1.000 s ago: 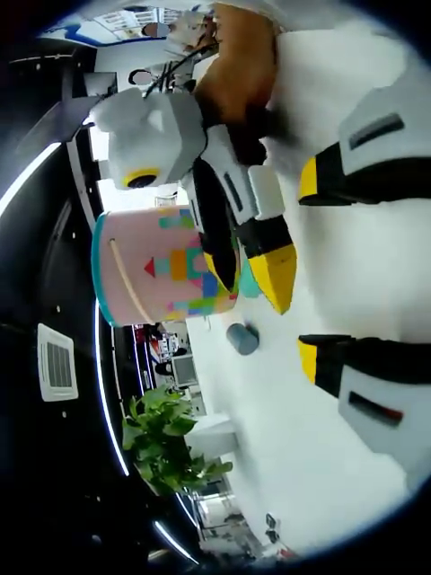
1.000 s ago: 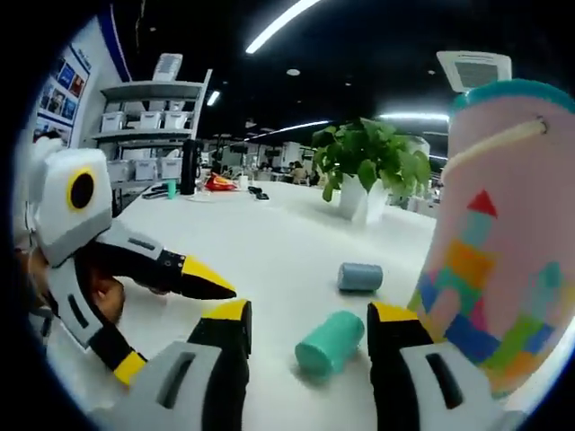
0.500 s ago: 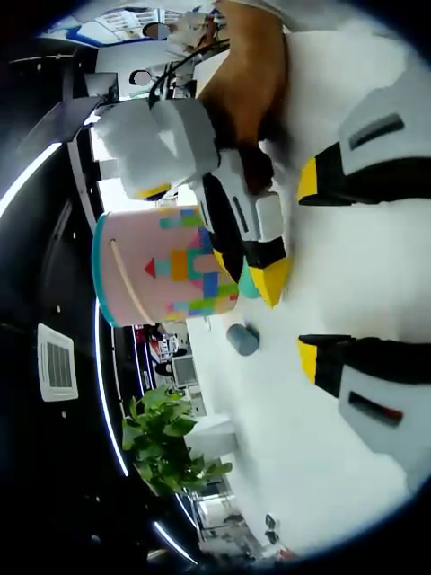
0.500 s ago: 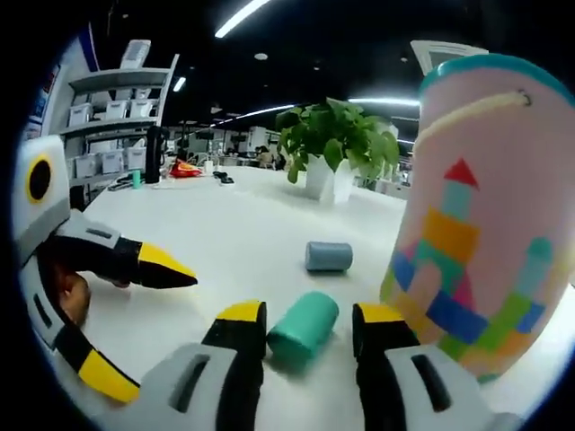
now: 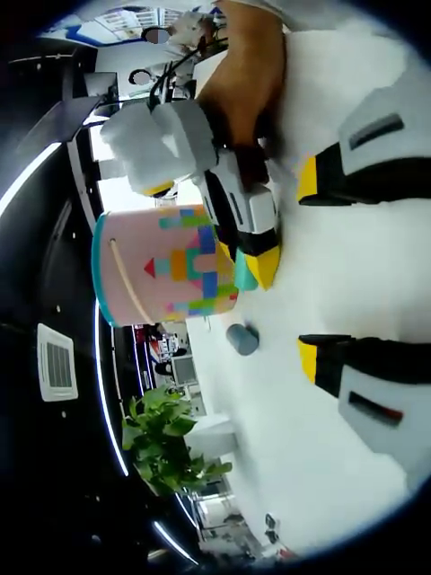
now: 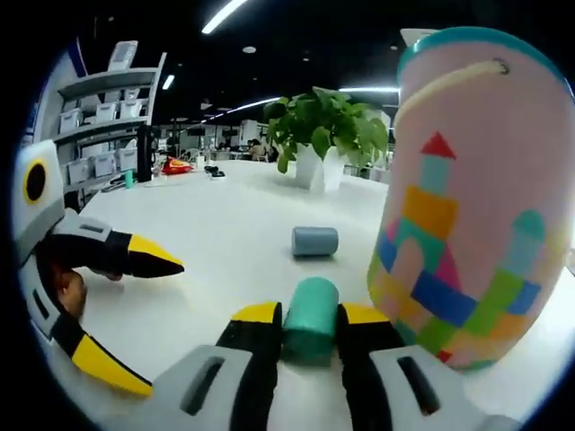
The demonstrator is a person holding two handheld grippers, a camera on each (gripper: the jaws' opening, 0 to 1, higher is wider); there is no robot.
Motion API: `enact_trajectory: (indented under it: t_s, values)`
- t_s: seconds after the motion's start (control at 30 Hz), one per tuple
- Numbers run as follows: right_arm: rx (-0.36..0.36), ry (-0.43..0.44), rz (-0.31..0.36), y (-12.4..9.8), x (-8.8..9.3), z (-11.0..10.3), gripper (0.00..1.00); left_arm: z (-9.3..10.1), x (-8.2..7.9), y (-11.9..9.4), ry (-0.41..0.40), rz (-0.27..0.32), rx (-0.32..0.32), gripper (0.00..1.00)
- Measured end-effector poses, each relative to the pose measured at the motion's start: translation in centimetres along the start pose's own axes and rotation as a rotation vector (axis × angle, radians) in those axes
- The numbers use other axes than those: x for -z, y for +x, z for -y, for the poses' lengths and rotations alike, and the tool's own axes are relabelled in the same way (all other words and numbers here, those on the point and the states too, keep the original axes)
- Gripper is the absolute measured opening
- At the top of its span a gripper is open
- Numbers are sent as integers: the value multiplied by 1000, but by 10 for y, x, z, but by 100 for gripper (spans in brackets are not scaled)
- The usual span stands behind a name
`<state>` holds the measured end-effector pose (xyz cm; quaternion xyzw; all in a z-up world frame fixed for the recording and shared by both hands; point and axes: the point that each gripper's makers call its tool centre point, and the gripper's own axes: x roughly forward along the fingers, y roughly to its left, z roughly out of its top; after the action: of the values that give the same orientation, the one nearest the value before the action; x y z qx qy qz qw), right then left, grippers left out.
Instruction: Arrange the toys in the designated storage area by placing each visible toy with the group until no toy remains scattered across the table.
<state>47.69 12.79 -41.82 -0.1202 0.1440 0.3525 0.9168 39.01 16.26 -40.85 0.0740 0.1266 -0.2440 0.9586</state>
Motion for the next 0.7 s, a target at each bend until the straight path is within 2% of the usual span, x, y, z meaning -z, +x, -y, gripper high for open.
enact_trajectory:
  t_s: [0.2, 0.37, 0.5, 0.7]
  values:
    - [-3, -34, 11, -1, -1, 5, 23, 1, 0, 0, 1, 1, 5, 59]
    - [9, -51, 56, -11, -4, 11, 25, 4, -1, 0, -4, 4, 24, 58]
    - [8, -26, 44, -14, 0, 11, 25, 4, -1, 0, -11, 7, 33, 58]
    - [19, -52, 33, -17, 4, 12, 21, 5, -2, -1, -17, 14, 39, 58]
